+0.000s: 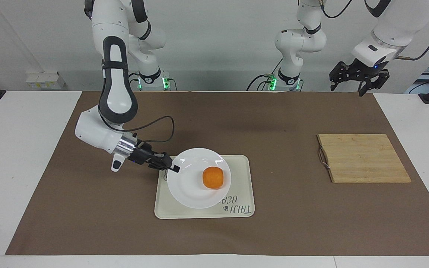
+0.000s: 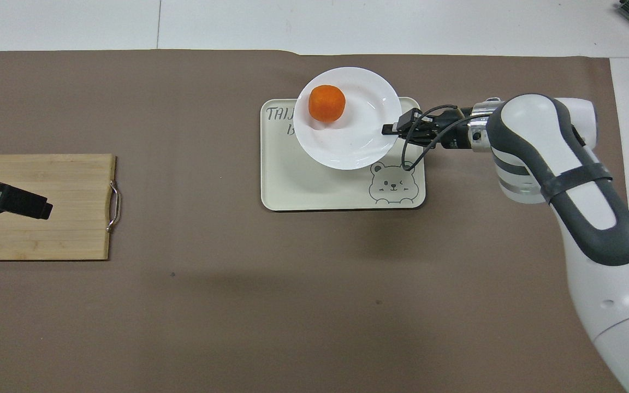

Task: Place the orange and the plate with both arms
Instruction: 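Adjust the plate to the tray center and release it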

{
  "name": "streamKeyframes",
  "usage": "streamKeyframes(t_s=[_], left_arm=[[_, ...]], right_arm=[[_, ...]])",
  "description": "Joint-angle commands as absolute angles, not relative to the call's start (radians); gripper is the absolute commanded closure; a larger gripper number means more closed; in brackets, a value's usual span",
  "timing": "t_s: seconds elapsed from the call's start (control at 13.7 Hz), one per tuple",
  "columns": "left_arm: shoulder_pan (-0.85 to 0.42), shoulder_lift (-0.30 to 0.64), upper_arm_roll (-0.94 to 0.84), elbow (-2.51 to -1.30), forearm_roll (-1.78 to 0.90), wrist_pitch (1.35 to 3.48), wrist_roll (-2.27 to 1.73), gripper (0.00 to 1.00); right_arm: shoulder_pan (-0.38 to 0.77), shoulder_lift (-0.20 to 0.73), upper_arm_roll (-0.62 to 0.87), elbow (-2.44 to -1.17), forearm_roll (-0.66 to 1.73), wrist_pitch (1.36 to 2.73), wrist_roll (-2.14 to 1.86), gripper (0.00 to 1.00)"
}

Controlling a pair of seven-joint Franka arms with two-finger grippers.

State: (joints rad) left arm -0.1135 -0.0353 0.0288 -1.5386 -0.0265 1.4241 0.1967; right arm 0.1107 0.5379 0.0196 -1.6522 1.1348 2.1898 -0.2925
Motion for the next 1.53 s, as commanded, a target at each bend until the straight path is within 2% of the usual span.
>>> streamKeyframes(t_s=[0.0, 0.36, 0.73, 0.95, 1.46], left_arm=[[-0.114, -0.037, 0.031, -1.534, -0.034, 1.427, 0.192, 0.00], [-0.114, -0.038, 0.031, -1.534, -0.034, 1.427, 0.192, 0.00], [-0.114, -0.037, 0.031, -1.534, -0.034, 1.427, 0.192, 0.00], [-0.114, -0.038, 0.031, -1.534, -0.034, 1.427, 0.192, 0.00], [-0.114, -0.038, 0.031, -1.534, -0.034, 1.427, 0.192, 0.00]], right_arm=[[0.135, 0.577, 0.031, -1.614, 1.132, 2.226, -0.265, 1.00], [0.138, 0.561, 0.029, -1.661, 1.132, 2.214, -0.313, 1.00], [0.127, 0.508, 0.029, -1.781, 1.134, 2.201, -0.400, 1.00], [0.120, 0.492, 0.029, -1.805, 1.135, 2.166, -0.422, 1.00], [0.110, 0.469, 0.028, -1.861, 1.135, 2.184, -0.453, 1.00]])
